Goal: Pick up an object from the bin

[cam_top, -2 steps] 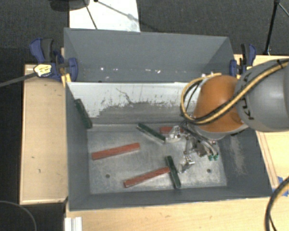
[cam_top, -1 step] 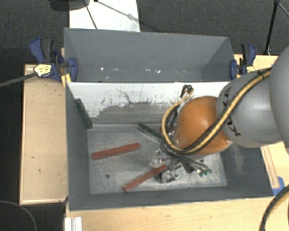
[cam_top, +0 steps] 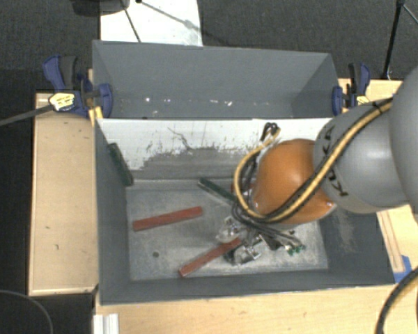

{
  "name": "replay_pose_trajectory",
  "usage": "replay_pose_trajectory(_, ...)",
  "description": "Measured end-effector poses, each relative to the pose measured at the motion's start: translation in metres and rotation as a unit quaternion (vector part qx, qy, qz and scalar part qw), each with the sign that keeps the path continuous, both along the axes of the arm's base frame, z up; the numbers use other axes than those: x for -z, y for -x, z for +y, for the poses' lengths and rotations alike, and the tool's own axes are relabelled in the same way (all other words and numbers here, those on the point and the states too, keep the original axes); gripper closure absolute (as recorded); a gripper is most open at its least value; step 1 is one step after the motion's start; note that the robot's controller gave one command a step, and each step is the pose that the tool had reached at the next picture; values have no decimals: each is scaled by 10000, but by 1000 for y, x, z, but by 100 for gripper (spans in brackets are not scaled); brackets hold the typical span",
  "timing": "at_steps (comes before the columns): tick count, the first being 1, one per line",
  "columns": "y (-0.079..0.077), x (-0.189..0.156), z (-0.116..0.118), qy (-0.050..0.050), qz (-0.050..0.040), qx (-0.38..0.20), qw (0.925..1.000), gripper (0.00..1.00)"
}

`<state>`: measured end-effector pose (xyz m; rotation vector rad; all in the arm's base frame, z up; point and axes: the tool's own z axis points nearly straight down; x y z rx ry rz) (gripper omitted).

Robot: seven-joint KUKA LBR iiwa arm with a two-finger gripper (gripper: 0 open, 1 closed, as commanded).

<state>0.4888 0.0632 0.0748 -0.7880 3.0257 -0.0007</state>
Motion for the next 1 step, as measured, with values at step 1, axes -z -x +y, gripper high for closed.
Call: replay_pose_trajectory(1,-33,-178,-16,10,16,70,10000,100)
